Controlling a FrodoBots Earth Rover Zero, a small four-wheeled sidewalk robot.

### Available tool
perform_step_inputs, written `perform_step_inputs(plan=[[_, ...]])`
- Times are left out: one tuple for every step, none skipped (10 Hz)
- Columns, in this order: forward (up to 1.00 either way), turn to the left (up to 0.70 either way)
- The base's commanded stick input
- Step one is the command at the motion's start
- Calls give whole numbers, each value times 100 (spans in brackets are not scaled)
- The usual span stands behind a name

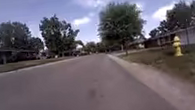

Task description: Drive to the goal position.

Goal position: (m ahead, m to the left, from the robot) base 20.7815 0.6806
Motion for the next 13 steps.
perform_step_inputs(plan=[[100, 0], [100, 0], [100, -9], [100, -24], [100, -24], [100, -2], [100, 0], [100, 0], [100, 0], [100, 0], [100, 0], [100, 0], [100, 0]])
